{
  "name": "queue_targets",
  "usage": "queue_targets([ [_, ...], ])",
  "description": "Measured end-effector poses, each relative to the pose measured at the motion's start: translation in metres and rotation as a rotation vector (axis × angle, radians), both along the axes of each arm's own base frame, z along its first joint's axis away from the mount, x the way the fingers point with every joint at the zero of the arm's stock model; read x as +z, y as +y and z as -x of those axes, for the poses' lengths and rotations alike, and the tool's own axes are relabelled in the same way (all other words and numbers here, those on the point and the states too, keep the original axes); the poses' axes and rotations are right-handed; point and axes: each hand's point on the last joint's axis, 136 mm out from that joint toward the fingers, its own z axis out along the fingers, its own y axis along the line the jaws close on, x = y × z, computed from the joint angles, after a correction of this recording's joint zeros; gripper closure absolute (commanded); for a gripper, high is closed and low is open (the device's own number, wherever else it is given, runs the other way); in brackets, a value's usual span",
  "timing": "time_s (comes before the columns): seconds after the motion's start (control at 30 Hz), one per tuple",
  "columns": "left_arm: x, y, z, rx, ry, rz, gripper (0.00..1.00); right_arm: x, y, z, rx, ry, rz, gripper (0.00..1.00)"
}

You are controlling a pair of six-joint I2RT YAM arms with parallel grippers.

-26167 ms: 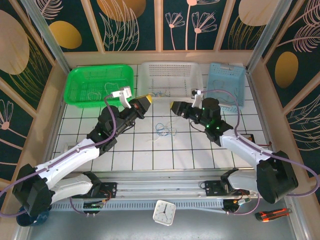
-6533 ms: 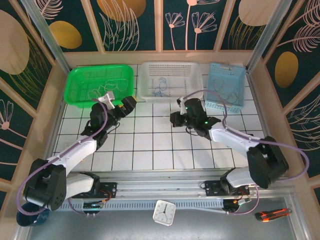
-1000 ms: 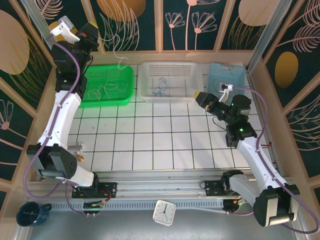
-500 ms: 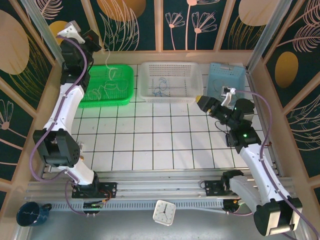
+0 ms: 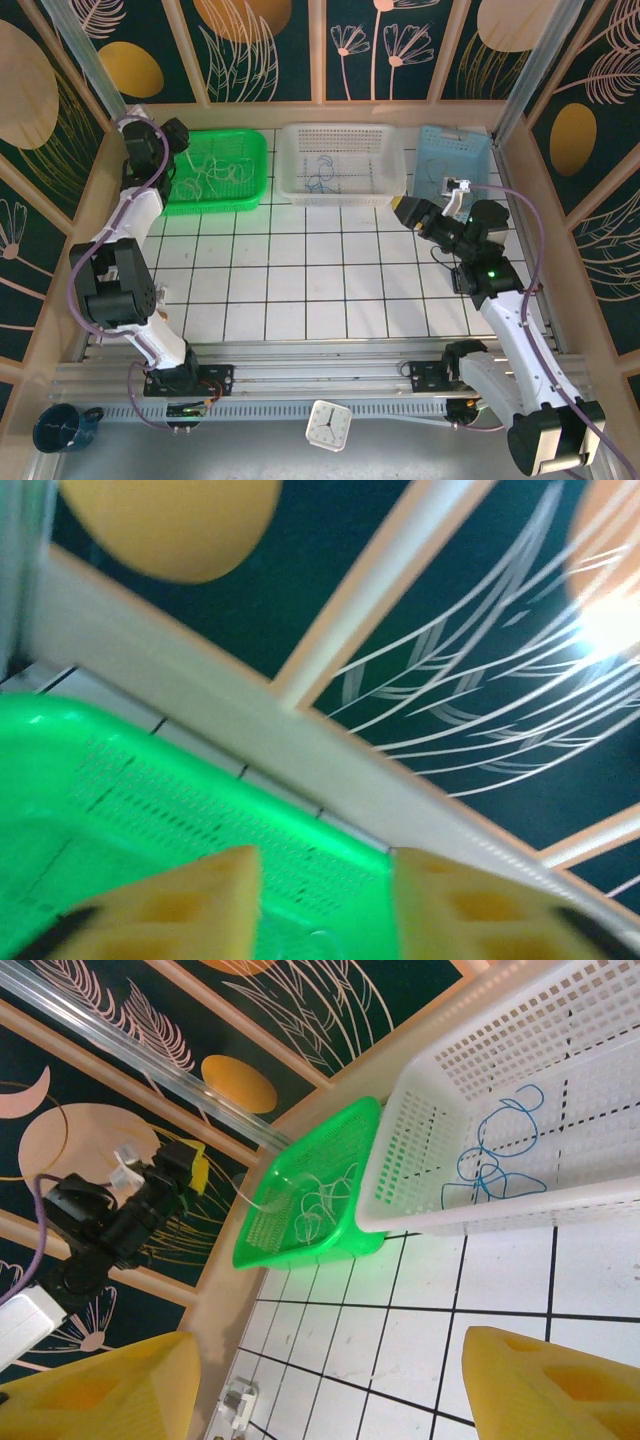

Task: Untangle the cables

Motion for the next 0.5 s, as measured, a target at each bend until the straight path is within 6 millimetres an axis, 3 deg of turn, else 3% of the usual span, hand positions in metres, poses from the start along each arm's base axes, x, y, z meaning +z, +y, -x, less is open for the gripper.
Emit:
queue_targets([
  [0.07, -0.005, 0.009, 0.002, 0.016, 0.008, 0.014, 0.01, 0.000, 0.000, 0.000, 0.000, -0.001, 0.000, 0.30],
  [0.17, 0.005, 0.008, 0.001, 0.003, -0.013, 0.024, 0.01, 0.000, 0.000, 0.000, 0.000, -0.001, 0.002, 0.30],
  [0.33, 0.037, -0.002, 0.001, -0.048, -0.080, 0.035, 0.01, 0.000, -0.001, 0.000, -0.004, -0.009, 0.012, 0.27],
  [0.5, 0.070, -0.015, 0.019, -0.106, -0.172, 0.063, 0.01, -0.004, -0.006, -0.002, -0.033, -0.018, 0.045, 0.22],
])
